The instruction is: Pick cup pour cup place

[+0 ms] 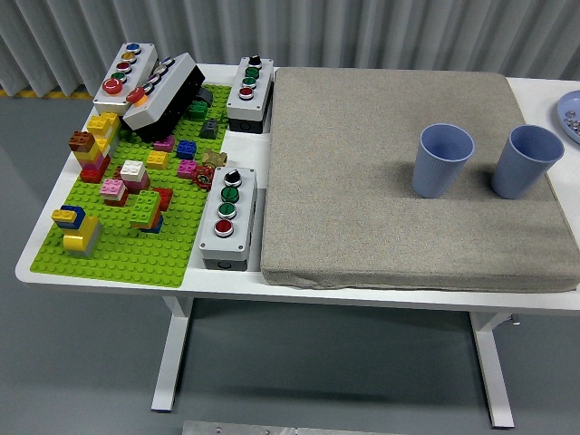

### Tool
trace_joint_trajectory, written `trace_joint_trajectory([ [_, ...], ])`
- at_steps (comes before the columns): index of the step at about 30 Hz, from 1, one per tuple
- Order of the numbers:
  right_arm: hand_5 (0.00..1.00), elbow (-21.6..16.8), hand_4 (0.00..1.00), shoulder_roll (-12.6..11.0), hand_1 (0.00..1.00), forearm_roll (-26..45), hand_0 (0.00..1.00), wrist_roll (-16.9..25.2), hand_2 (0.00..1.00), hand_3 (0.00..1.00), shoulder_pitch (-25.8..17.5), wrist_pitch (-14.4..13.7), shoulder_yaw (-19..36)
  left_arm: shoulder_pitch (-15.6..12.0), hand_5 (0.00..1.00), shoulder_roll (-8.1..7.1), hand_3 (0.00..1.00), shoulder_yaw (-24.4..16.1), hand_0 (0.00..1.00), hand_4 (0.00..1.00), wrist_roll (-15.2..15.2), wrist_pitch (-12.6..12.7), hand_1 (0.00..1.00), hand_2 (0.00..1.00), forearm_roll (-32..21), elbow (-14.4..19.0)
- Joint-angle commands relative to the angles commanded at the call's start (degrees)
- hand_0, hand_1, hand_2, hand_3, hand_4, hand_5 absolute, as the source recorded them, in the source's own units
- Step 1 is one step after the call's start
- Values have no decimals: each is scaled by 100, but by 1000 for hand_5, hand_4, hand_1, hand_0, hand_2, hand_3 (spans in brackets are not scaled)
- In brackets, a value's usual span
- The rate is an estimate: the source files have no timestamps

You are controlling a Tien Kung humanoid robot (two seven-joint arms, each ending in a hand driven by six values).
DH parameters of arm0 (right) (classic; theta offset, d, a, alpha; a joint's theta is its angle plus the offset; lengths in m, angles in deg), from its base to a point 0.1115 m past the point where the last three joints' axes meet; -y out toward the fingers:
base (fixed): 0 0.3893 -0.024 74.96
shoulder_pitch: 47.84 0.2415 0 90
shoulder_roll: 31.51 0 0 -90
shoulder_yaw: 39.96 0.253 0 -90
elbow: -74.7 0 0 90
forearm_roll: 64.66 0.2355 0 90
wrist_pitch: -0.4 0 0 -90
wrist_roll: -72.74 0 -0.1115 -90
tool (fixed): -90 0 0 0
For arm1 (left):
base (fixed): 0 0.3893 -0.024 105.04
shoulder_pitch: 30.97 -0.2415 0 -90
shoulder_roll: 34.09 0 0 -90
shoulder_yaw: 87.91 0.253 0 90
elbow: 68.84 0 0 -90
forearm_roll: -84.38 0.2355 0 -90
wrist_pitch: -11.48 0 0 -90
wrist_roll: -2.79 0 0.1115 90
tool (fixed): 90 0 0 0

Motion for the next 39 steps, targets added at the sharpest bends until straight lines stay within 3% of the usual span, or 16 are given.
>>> trace_joint_trajectory([
  [39,920,-66,877,-31,844,56,926,-34,909,902,4,77,-28,-30,898,4,803,71,883,645,-53,-6,857,927,-18,-23],
])
